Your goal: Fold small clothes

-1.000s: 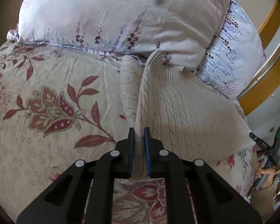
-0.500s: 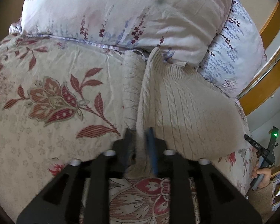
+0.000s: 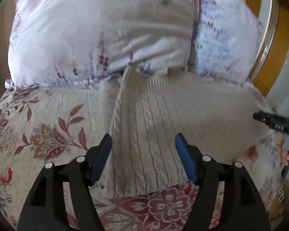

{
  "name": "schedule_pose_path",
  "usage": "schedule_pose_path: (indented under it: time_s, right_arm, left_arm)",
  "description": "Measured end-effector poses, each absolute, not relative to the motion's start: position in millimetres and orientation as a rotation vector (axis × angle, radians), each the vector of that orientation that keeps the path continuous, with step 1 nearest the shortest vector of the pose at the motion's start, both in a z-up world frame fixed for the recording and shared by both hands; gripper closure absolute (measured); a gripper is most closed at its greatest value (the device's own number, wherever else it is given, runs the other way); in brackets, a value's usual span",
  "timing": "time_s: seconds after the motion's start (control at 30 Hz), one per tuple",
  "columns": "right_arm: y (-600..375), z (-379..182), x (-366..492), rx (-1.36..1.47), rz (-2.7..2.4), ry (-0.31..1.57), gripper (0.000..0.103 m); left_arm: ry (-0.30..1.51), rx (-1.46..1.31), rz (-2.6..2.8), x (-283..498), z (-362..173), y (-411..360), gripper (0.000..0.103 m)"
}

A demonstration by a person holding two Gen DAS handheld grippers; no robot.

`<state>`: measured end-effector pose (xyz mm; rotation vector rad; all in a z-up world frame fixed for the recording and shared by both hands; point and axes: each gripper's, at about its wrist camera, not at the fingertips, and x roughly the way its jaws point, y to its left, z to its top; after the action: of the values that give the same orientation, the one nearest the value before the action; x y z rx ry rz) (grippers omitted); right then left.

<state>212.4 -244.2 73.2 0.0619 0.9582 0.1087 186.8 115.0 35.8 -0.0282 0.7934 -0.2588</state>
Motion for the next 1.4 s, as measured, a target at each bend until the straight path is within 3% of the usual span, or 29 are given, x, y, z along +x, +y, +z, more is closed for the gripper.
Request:
schedule_pose_path:
  time_s: [0.3,0.67,1.13,1.33,1.4]
  right_arm:
    - [-228,57,191,-0.101,0.134,0.96,0.043]
    - [-231,69,205,-0.012,0.1,0.961,0.036]
    - [-210,72,231,0.016,0.093,0.921,0.035]
    - [-179,61,243,-0.103,0.093,0.955,0.031]
    - [-179,61,242,-0.102,0.094,0.955,0.031]
  left_arm:
    - [0.874,-0.039,-0.229,184,7,126,0.034]
    - [0.934,-0.612,-0.293,218,7,196,0.034]
    - [0.948,-0.658,-0.27,251,6,180,0.035]
    - [0.947,-0.632,-0.262,253,9,167,0.036]
    - [0.95,-0.638,-0.265,253,8,165,0.042]
